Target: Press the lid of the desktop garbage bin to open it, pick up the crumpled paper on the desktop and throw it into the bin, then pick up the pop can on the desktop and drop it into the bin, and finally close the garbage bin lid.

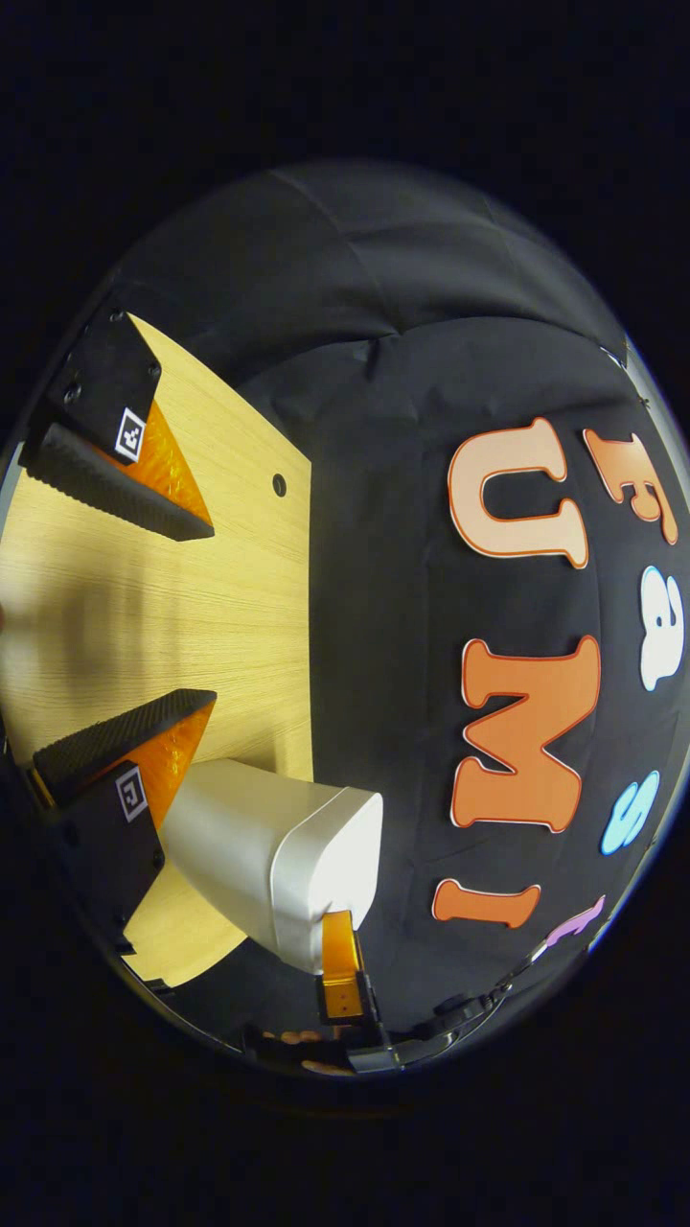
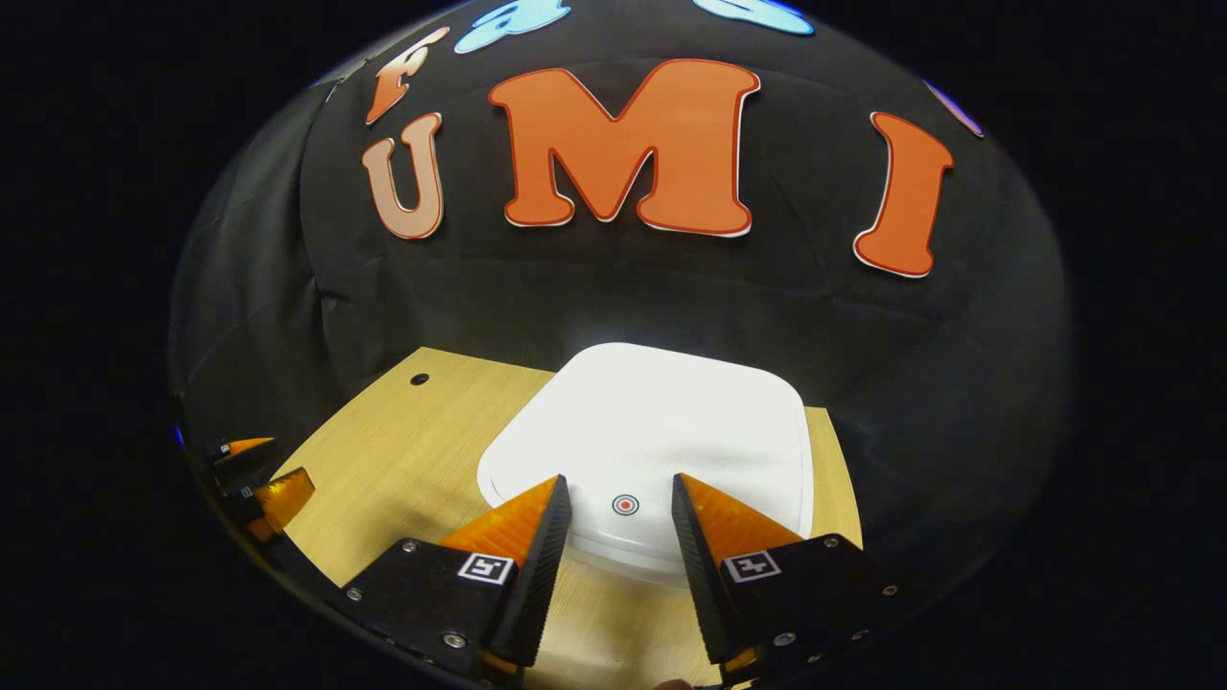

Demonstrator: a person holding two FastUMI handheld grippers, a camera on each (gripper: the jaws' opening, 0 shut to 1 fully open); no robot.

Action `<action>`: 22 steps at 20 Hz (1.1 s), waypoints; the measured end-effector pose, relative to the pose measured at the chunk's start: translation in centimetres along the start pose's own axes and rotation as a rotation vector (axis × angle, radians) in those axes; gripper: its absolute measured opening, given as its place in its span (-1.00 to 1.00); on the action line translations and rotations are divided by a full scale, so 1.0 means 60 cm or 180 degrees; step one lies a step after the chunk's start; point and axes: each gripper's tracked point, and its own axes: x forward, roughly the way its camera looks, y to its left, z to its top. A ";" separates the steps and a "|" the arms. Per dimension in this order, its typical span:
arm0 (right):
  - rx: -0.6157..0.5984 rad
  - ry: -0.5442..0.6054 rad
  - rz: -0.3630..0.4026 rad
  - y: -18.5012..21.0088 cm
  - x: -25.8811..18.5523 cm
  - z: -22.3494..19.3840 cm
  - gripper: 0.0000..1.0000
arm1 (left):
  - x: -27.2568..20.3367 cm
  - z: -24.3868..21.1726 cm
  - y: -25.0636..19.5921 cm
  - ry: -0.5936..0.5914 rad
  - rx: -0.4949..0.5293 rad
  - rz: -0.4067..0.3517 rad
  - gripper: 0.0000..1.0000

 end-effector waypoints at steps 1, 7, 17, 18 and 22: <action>0.0031 -0.0067 0.0001 0.001 0.000 0.001 0.30 | -0.002 0.008 0.004 -0.0032 -0.0018 0.0003 0.97; 0.0033 -0.0165 -0.0263 -0.001 -0.018 -0.009 0.46 | 0.003 0.069 0.040 -0.0309 -0.0002 -0.0076 0.97; 0.0124 -0.0611 -0.0649 0.060 -0.065 0.026 0.59 | 0.016 0.166 0.122 -0.0721 0.0159 -0.0309 0.97; 0.0114 -0.0663 -0.0667 0.066 -0.070 0.034 0.60 | 0.014 0.178 0.127 -0.0790 0.0156 -0.0320 0.97; 0.0119 -0.0782 -0.0685 0.083 -0.088 0.045 0.60 | 0.011 0.214 0.139 -0.1031 0.0041 -0.0327 0.96</action>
